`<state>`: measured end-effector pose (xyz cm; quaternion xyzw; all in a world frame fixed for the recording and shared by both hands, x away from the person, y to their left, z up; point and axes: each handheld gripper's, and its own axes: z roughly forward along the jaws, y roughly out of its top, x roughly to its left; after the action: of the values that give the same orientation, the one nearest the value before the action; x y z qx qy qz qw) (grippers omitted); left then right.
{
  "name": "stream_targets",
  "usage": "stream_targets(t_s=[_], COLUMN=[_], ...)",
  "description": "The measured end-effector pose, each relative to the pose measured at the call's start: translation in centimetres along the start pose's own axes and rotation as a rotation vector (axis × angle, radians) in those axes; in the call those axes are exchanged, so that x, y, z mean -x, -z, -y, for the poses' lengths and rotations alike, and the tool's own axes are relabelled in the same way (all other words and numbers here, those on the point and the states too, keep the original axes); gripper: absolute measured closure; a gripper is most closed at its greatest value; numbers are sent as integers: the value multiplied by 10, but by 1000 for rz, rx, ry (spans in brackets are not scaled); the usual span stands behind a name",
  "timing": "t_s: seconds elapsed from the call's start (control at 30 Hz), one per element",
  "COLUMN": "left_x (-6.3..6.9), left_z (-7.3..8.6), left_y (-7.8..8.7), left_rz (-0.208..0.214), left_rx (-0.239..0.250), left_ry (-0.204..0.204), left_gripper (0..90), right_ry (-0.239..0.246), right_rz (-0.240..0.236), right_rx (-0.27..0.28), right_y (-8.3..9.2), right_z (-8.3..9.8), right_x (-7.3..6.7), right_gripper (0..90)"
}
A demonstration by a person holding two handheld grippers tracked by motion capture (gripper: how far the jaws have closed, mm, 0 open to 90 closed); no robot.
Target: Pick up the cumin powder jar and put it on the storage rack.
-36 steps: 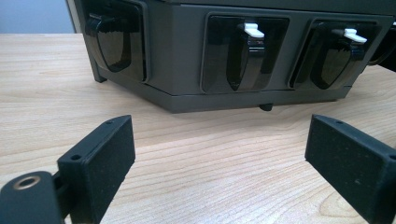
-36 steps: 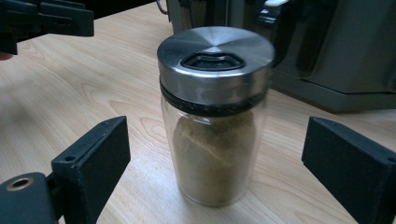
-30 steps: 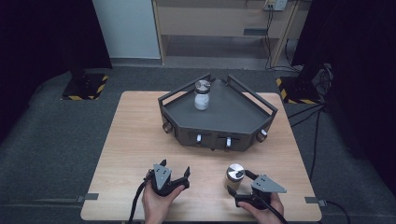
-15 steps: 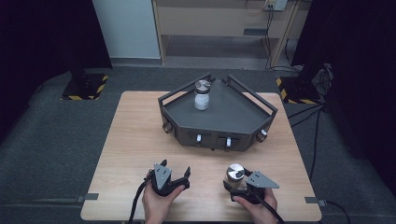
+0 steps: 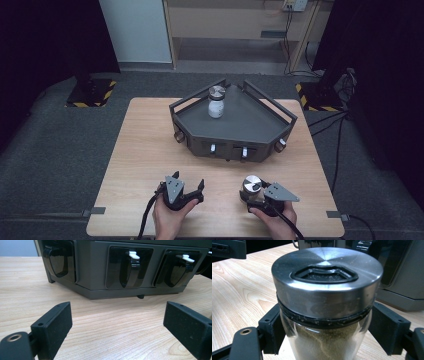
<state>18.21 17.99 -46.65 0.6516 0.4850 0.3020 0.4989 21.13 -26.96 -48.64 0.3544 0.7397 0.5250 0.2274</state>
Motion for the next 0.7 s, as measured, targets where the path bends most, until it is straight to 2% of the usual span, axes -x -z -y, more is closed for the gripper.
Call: stream_targets(t_s=[0.7], left_x=[0], left_z=[0], left_y=[0], left_rz=[4], left_rx=[5], left_ry=[4], left_gripper=[73], right_ry=[21], right_rz=[-5], right_rx=[14], right_y=[-3], right_z=[3], right_x=[-2], right_gripper=[303])
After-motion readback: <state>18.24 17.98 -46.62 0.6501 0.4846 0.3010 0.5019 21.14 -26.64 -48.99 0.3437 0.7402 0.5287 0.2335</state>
